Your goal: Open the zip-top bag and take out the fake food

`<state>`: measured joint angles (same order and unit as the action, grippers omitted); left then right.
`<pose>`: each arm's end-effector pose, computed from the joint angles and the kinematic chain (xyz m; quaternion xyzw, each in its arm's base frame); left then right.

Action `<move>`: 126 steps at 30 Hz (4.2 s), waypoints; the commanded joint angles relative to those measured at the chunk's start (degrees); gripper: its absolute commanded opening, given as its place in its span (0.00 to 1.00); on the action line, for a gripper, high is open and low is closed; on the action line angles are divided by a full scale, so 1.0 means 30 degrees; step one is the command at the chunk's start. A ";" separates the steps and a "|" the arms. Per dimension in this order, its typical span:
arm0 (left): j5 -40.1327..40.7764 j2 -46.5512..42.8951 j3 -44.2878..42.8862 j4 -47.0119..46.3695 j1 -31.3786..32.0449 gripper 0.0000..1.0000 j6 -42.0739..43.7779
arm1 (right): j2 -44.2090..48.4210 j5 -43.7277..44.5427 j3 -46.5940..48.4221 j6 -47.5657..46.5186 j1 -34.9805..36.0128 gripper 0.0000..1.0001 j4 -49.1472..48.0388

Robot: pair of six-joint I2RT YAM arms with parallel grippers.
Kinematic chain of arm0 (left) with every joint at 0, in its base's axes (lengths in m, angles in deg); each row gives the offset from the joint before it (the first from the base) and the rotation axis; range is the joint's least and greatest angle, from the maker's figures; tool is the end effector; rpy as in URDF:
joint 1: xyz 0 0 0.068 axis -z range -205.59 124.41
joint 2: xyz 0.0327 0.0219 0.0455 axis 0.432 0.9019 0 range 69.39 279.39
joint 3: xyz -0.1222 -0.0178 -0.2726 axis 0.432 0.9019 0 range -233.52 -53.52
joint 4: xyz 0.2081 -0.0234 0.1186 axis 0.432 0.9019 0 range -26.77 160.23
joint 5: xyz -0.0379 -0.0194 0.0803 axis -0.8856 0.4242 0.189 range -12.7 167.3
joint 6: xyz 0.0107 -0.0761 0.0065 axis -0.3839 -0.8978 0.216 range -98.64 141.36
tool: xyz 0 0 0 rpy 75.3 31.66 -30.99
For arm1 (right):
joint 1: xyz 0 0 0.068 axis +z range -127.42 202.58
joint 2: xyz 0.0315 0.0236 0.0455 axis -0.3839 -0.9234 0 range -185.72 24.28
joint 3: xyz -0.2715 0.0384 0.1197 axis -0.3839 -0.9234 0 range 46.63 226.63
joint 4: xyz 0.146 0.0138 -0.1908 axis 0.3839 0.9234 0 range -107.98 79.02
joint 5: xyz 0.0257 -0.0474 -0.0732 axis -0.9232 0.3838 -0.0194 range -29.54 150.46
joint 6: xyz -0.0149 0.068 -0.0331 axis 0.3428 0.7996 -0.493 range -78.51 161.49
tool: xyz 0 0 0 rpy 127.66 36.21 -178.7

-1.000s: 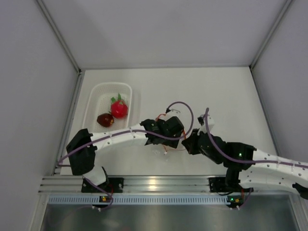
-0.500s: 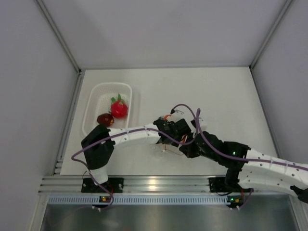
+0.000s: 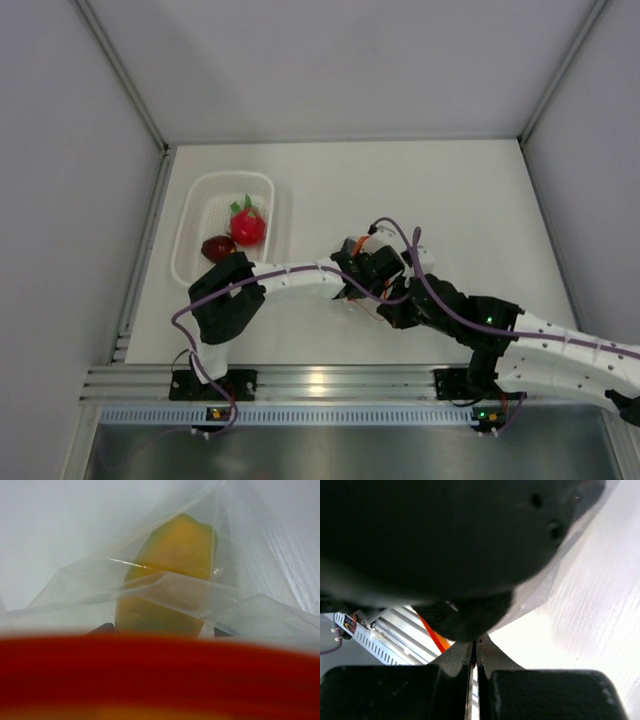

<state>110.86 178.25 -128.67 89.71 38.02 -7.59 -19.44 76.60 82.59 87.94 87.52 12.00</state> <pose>0.2087 -0.3392 0.2038 0.2047 0.9053 0.0149 0.3719 0.0786 0.1251 0.2602 -0.0817 0.8873 0.2892 0.3499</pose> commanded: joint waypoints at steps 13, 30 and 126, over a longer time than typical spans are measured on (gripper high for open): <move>-0.2397 0.2827 -0.0790 -0.3993 -0.1224 0.38 0.1594 | 0.0600 -0.1017 0.0110 -0.1658 -0.0203 0.00 -0.0472; -0.4360 -0.3735 0.3809 -0.6657 -0.0201 0.00 0.1211 | -0.1623 0.6922 0.7431 -0.5227 -0.1434 0.00 0.4976; 0.0473 -1.5693 0.8233 0.5207 -1.2150 0.00 -0.5583 | -0.5083 0.8449 0.8490 -0.7810 -0.3924 0.00 0.2693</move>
<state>113.59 129.14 -106.09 103.87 3.66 -24.90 -35.73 102.52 108.05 65.43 76.46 19.78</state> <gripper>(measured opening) 0.725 0.005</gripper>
